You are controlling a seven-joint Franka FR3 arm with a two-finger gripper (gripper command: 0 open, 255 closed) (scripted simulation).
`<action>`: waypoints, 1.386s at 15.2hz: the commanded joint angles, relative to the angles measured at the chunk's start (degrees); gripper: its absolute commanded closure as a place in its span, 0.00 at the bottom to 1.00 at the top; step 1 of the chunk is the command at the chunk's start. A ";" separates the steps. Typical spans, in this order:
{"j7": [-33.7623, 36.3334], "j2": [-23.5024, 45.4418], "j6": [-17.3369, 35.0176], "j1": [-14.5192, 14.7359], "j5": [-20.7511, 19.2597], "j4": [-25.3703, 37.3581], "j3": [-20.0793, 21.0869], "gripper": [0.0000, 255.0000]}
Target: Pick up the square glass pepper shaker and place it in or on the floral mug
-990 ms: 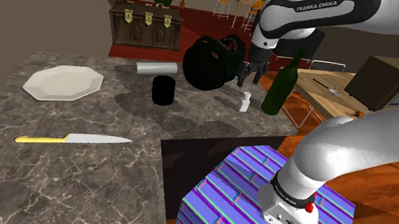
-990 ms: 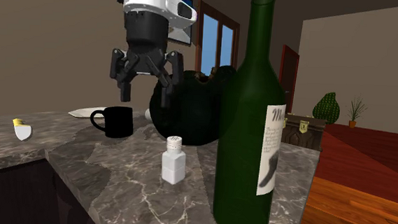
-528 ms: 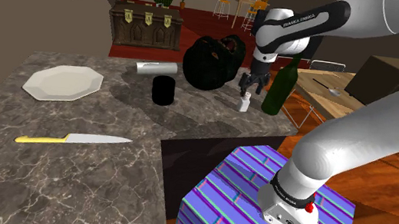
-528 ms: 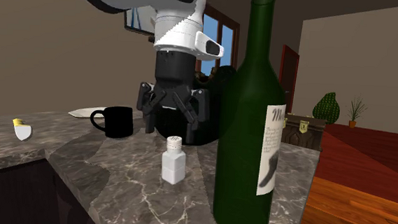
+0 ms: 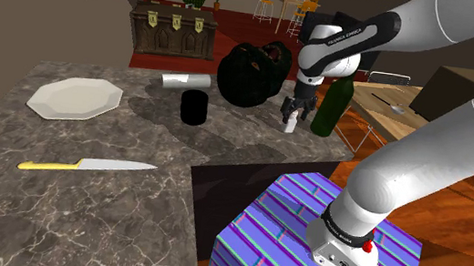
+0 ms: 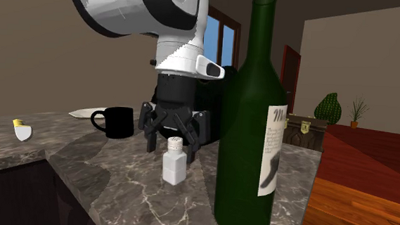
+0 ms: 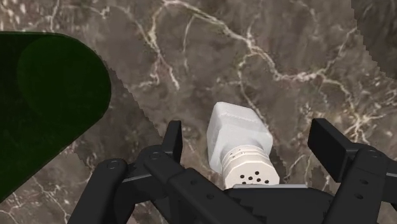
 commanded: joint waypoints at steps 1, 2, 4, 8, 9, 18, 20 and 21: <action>-0.02 0.17 0.36 0.02 0.02 -0.16 -0.04 0.00; -0.02 0.18 0.36 0.02 0.02 -0.16 -0.04 0.00; -0.02 0.18 0.36 0.02 0.02 -0.16 -0.04 0.00; -0.02 0.17 0.35 0.02 0.02 -0.15 -0.04 1.00; -0.02 0.17 0.35 0.02 0.02 -0.15 -0.04 1.00; 0.20 -1.00 -1.52 -0.09 -0.14 0.57 0.24 1.00; 0.40 -2.10 -3.39 -0.18 -0.27 1.36 0.52 1.00; 0.49 -2.62 -4.31 -0.21 -0.31 1.77 0.66 1.00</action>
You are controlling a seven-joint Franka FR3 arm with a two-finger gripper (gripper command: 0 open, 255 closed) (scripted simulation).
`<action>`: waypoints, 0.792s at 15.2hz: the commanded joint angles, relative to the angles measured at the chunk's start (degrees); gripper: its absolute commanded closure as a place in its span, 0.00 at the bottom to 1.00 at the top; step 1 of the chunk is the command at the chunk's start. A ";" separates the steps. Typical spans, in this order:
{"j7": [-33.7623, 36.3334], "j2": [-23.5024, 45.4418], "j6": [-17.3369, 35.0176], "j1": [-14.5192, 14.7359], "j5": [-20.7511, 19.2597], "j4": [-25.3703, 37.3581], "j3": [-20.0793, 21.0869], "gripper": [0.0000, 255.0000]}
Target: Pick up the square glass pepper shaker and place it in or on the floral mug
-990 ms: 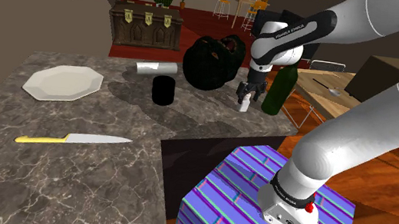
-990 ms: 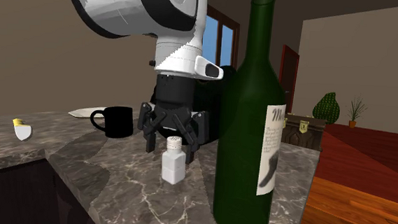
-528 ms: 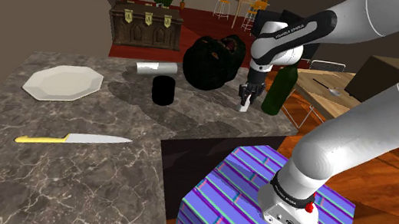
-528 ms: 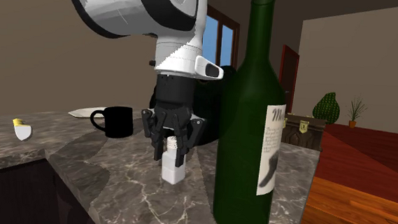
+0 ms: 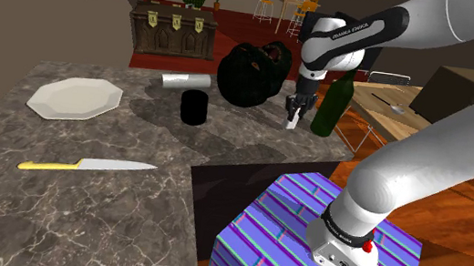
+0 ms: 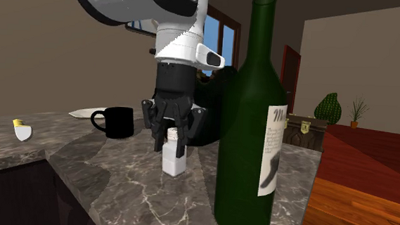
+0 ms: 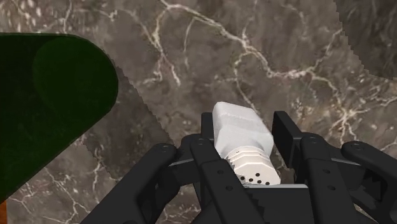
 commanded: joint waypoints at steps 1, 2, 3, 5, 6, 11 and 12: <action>0.10 -0.80 -1.82 -0.04 -0.03 1.00 0.22 1.00; 0.18 -1.28 -2.73 -0.07 -0.06 1.44 0.36 1.00; 0.25 -1.74 -3.64 -0.10 -0.08 1.89 0.49 1.00; 0.39 -2.61 -5.43 -0.14 -0.11 2.83 0.76 1.00; 0.45 -3.02 -6.32 -0.15 -0.11 3.31 0.89 1.00; 0.70 -4.79 -10.67 -0.18 -0.05 5.92 1.51 1.00; 0.74 -5.09 -11.52 -0.18 -0.03 6.48 1.63 1.00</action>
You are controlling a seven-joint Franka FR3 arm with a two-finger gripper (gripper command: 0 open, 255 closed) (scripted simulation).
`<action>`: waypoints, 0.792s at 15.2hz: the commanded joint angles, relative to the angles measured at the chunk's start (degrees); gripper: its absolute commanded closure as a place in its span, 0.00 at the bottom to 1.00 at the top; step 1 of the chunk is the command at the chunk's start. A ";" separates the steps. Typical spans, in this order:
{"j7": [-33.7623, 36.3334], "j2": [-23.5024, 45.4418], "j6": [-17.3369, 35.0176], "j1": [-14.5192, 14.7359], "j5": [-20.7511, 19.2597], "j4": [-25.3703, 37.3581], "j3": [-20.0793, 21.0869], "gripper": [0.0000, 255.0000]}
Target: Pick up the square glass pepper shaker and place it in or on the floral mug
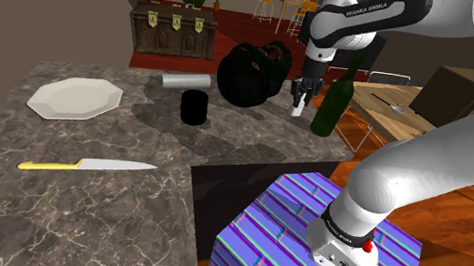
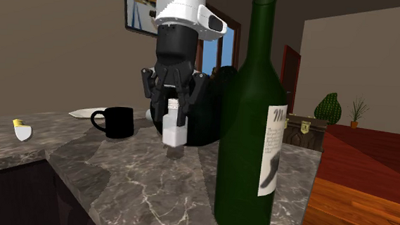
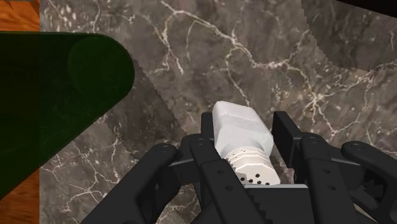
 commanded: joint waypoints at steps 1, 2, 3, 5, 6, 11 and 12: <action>-0.05 -0.64 -1.87 -0.07 -0.01 1.22 0.15 1.00; -0.01 -0.91 -2.72 -0.06 0.02 1.79 0.27 1.00; 0.02 -1.16 -3.55 -0.05 0.05 2.38 0.38 1.00; 0.08 -1.61 -5.21 -0.03 0.12 3.59 0.61 1.00; 0.10 -1.82 -6.03 -0.01 0.16 4.21 0.71 1.00; 0.19 -2.60 -10.07 0.08 0.39 7.47 1.23 1.00; 0.21 -2.72 -10.87 0.11 0.44 8.15 1.32 1.00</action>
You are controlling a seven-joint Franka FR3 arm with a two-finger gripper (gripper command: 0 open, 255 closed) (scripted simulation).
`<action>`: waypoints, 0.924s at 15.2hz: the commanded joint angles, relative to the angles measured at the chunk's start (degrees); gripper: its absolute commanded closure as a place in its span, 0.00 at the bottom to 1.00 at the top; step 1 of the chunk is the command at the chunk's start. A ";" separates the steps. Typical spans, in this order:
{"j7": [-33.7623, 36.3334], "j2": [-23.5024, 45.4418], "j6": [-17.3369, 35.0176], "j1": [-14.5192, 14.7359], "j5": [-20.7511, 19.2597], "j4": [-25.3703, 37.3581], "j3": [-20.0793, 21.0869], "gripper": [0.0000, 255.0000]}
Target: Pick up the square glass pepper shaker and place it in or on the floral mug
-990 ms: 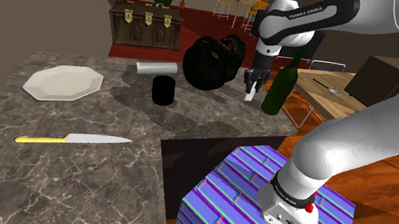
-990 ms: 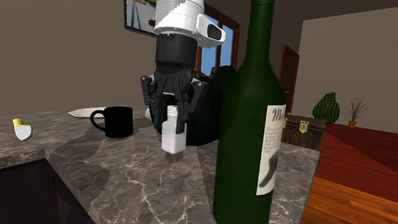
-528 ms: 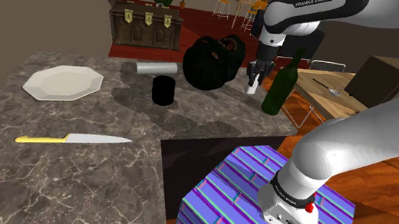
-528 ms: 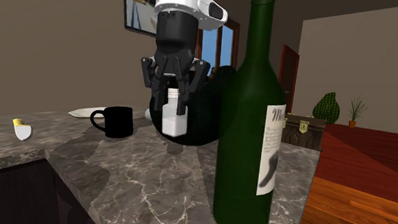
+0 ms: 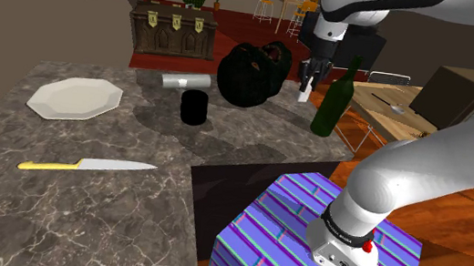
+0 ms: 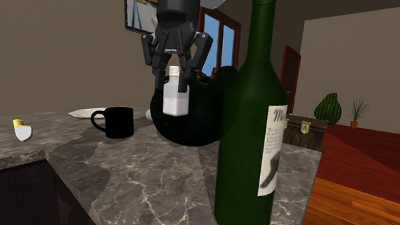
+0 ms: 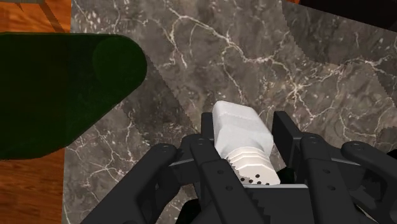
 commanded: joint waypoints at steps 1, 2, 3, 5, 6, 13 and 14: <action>0.01 -0.16 -1.64 0.06 0.12 1.46 0.18 1.00; 0.02 -0.24 -2.43 0.08 0.17 2.17 0.27 1.00; 0.02 -0.31 -3.21 0.11 0.23 2.88 0.36 1.00; 1.23 0.35 -3.46 0.79 0.98 3.71 1.31 1.00; 2.42 1.10 -3.30 1.45 1.71 4.25 2.20 1.00; 10.29 7.78 -2.37 5.82 6.20 9.79 7.92 1.00; 11.36 8.91 -2.28 6.40 6.75 10.84 8.67 1.00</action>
